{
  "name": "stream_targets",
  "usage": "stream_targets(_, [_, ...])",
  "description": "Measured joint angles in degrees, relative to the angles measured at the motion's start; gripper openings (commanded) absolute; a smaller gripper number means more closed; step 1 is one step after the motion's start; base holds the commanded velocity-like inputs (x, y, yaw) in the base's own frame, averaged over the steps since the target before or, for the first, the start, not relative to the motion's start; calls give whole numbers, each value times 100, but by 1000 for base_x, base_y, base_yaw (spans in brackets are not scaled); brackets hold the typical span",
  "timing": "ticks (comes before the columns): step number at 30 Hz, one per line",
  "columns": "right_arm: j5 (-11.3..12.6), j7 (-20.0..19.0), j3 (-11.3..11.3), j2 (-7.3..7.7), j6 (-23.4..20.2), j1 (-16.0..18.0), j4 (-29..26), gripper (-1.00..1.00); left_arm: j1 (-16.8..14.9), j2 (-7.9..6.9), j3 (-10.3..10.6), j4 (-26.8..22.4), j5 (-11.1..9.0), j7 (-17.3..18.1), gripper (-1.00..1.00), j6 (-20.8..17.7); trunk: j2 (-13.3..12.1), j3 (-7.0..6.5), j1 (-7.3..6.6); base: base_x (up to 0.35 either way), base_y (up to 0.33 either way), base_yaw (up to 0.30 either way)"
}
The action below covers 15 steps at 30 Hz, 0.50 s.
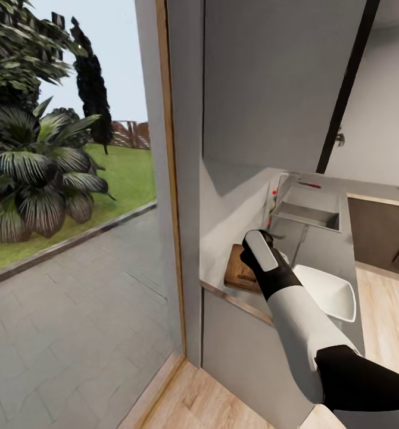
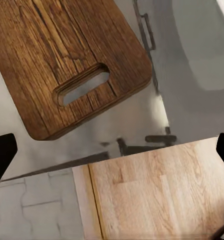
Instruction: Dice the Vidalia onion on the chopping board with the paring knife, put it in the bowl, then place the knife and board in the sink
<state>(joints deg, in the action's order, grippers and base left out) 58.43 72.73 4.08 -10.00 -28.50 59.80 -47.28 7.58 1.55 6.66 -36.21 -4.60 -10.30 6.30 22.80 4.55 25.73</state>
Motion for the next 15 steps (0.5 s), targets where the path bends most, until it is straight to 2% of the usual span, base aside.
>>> stream_targets(7, [4,130,0,0,8,0,38,100,-1,0,4,3,0,0,100,-1,0,0,1,116,22,0])
stream_targets(15, [107,146,-7,0,64,0,39,100,0,0,4,4,2,0,100,1,0,0,2,12,1,0])
